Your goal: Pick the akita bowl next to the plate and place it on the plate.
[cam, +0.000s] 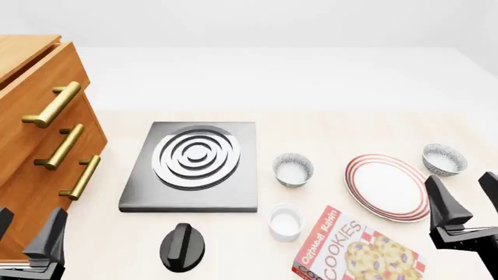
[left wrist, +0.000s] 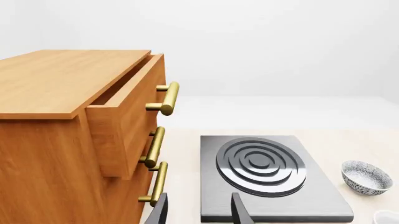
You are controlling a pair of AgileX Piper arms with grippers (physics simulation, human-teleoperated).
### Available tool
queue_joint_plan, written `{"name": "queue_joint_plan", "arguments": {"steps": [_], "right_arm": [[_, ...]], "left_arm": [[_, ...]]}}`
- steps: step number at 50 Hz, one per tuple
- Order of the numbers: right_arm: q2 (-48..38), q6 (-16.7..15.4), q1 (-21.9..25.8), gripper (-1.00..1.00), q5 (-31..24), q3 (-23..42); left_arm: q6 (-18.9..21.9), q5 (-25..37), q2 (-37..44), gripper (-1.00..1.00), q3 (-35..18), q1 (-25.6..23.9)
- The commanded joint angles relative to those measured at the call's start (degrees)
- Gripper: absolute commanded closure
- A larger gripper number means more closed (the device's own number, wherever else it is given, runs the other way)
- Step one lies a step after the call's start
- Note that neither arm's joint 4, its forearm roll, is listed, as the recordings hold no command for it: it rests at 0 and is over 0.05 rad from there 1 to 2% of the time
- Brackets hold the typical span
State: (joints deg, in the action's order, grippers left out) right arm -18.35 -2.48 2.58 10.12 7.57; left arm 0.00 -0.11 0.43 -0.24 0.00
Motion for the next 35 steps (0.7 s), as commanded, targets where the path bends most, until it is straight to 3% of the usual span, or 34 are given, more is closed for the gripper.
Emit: {"name": "queue_joint_plan", "arguments": {"steps": [1, 6, 35], "right_arm": [[-6.02, -0.74, 0.72, -1.00, 3.61, 2.01], [-11.02, 0.30, 0.89, -1.00, 5.52, 3.08], [-25.05, -1.17, -0.47, -1.00, 14.18, 7.37]], "left_arm": [[0.00, 0.00, 0.00, -1.00, 0.00, 0.00], [0.00, 0.00, 0.00, -1.00, 0.00, 0.00], [0.00, 0.00, 0.00, -1.00, 0.00, 0.00]]}}
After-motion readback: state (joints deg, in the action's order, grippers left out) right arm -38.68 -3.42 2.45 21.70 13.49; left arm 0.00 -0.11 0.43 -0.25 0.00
